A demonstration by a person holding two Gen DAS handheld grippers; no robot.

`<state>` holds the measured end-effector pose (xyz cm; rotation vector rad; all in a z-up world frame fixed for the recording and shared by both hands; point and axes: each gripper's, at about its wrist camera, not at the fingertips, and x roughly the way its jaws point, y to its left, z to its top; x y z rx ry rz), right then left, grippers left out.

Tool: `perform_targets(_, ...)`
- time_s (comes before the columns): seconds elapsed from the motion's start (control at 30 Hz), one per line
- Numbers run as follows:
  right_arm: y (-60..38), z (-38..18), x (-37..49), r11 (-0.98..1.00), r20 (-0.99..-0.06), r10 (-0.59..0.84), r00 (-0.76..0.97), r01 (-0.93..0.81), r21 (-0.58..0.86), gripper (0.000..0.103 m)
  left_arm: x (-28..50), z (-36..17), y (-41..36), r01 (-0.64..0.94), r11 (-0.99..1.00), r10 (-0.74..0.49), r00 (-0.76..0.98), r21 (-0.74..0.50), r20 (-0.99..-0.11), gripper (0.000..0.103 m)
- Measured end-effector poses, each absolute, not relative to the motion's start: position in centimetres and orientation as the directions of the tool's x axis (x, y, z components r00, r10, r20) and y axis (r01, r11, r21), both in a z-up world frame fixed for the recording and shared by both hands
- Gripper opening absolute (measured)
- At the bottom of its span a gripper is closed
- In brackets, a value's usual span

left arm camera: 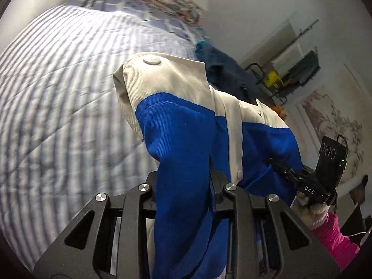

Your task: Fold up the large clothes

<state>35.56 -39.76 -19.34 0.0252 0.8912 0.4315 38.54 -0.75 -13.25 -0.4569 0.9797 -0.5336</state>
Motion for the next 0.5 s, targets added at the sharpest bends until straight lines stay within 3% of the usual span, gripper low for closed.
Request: perform_targets(0.5, -53.5, -9.3, 46.5, 0.975, -0.651, 0.195, 0.733, -0.219, 0.046, 0.026, 54.1, -5.8, -17.9, 0.404, 0.701, -0.71, 0.478, -0.588, -0.517, 0.026)
